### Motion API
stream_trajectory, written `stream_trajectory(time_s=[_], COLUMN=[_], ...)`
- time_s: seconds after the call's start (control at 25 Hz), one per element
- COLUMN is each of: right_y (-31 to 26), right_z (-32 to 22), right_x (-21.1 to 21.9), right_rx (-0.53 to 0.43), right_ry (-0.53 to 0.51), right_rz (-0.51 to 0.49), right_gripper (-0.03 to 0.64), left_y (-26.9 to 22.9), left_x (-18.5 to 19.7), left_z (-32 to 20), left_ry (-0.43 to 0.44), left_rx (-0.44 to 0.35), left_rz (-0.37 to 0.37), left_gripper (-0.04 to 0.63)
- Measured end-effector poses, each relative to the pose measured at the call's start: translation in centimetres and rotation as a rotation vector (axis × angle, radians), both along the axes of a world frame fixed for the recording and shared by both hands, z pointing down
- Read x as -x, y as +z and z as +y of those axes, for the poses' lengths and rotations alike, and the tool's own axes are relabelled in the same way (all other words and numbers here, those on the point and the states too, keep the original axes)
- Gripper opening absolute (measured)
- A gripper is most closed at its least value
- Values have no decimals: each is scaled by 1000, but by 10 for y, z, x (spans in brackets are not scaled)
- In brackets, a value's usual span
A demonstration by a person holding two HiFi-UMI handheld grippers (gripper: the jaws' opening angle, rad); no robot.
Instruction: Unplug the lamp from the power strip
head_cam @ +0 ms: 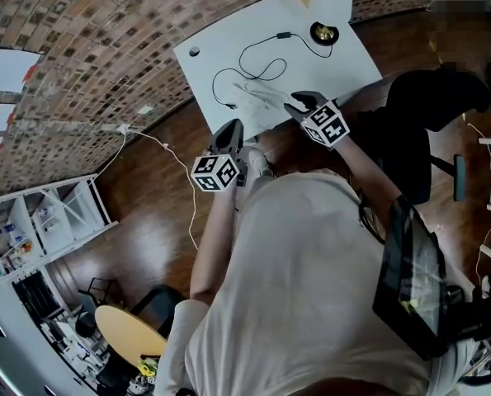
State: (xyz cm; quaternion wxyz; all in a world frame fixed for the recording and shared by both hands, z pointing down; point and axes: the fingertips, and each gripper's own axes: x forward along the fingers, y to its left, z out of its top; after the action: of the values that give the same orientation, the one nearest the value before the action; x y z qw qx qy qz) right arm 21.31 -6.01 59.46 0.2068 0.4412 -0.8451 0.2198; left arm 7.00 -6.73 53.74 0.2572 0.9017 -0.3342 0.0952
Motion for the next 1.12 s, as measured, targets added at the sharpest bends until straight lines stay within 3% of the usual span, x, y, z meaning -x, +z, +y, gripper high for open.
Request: stream_trajectory(time_s=[0.44, 0.76, 1.12], right_y=[0, 6, 17], right_z=[81, 126, 151], right_x=[-26, -65, -78], right_rx=[-1, 25, 65], right_ry=[-25, 86, 148], right_rz=[-35, -112, -119], right_gripper=[129, 129, 118], left_y=[27, 28, 26], left_x=[-19, -27, 1], left_z=[99, 146, 167], left_ry=[-28, -28, -92], left_rx=[72, 92, 78], left_rz=[-35, -58, -34], left_gripper=[0, 0, 0])
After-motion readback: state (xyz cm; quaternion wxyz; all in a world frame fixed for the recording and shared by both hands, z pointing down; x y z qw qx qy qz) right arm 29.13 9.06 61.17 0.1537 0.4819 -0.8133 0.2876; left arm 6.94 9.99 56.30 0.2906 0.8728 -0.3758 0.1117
